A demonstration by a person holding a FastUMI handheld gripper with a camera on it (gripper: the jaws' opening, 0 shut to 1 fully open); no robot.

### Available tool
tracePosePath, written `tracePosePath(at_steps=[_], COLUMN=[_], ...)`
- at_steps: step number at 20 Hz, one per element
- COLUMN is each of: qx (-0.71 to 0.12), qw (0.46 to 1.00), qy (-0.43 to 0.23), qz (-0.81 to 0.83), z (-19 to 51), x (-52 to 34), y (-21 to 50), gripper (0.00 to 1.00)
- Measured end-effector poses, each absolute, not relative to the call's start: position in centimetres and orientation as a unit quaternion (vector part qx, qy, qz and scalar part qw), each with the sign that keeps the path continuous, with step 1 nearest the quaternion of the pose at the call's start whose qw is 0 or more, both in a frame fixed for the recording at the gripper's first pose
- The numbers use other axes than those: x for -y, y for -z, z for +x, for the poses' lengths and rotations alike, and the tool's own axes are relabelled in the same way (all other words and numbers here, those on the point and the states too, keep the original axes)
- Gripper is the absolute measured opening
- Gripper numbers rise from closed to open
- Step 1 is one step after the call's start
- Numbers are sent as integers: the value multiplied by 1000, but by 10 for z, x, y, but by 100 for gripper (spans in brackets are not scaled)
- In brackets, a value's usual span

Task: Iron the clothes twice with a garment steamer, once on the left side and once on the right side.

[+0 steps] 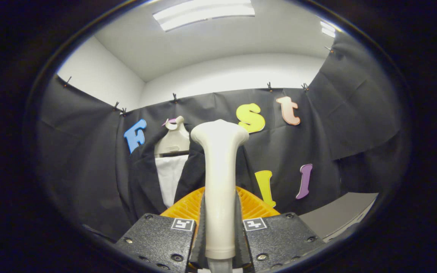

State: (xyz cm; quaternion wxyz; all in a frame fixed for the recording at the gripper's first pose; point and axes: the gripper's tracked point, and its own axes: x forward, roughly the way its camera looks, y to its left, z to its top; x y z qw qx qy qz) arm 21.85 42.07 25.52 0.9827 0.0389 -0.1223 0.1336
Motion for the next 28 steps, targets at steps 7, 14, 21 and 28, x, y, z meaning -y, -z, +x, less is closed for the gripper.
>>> tracePosePath(at_steps=[7,14,21,28], qx=[104,57,21,-5], qw=[983,989,990,991], qy=[-149,-140,-139,-137], qz=[15,7,-1,-6], z=[250,249,233,217], x=[-446,-435,-428,-425], y=[-234,-188,-148,-116], gripper=[34,34,34,34])
